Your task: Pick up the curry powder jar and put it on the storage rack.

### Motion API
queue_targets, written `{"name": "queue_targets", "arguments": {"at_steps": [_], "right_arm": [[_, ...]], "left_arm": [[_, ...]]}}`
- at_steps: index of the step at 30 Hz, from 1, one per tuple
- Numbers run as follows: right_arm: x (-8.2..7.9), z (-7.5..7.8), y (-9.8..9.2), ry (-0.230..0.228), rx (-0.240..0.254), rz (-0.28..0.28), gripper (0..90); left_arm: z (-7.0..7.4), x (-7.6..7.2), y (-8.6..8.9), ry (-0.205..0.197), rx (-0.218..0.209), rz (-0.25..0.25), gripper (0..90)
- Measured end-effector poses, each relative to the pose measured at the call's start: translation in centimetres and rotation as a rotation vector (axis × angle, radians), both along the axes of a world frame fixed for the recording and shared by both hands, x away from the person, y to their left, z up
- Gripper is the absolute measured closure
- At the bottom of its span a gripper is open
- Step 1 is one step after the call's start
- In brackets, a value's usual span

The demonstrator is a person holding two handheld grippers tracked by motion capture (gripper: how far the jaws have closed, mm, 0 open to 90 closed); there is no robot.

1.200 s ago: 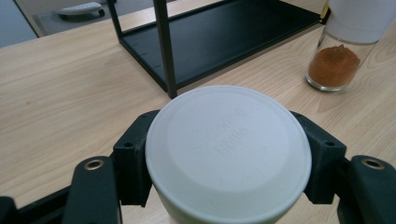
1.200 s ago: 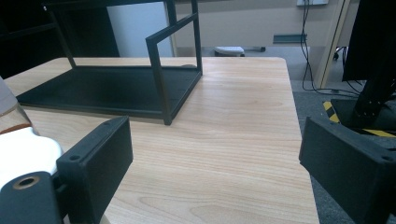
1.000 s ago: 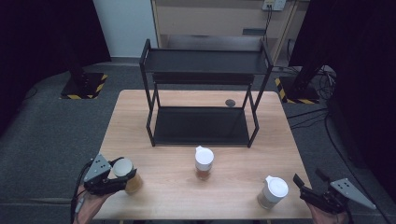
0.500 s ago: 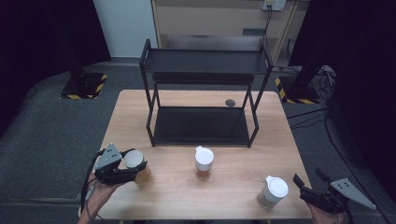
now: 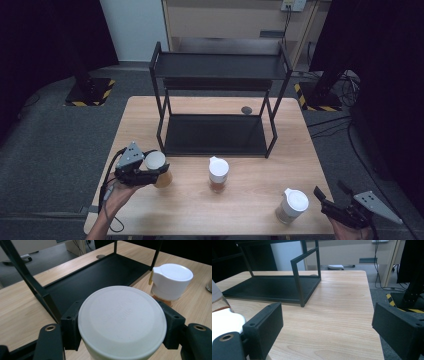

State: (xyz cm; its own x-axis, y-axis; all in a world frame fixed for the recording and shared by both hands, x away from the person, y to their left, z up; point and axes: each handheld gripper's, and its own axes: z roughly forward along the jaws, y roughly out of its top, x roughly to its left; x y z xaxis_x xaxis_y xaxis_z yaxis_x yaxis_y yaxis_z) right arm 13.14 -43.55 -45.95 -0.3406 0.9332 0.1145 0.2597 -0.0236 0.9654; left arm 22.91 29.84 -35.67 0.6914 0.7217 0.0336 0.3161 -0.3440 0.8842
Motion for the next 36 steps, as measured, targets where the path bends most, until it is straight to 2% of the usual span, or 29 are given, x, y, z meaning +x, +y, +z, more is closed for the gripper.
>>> {"name": "queue_targets", "arguments": {"at_steps": [6, 17, 24, 30, 36], "right_arm": [[0.0, 0.0, 0.0, 0.0, 0.002, 0.001, 10.5], [0.0, -0.1, -0.1, -0.001, 0.005, 0.003, 10.6], [0.0, -0.1, -0.2, -0.002, 0.008, 0.003, 10.6], [0.0, -0.1, -0.2, 0.0, 0.009, 0.004, 10.6], [0.0, -0.1, -0.2, 0.001, 0.011, 0.003, 10.6]], "left_arm": [[0.5, 1.5, -1.0, -0.001, -0.011, -0.016, 33.1], [1.1, 4.3, -2.7, 0.001, -0.018, -0.009, 33.1], [1.7, 6.2, -3.5, -0.005, -0.01, 0.023, 33.1], [1.7, 7.1, -3.9, -0.009, -0.013, 0.047, 33.1], [1.4, 8.5, -4.5, -0.003, -0.042, 0.09, 33.1]]}}
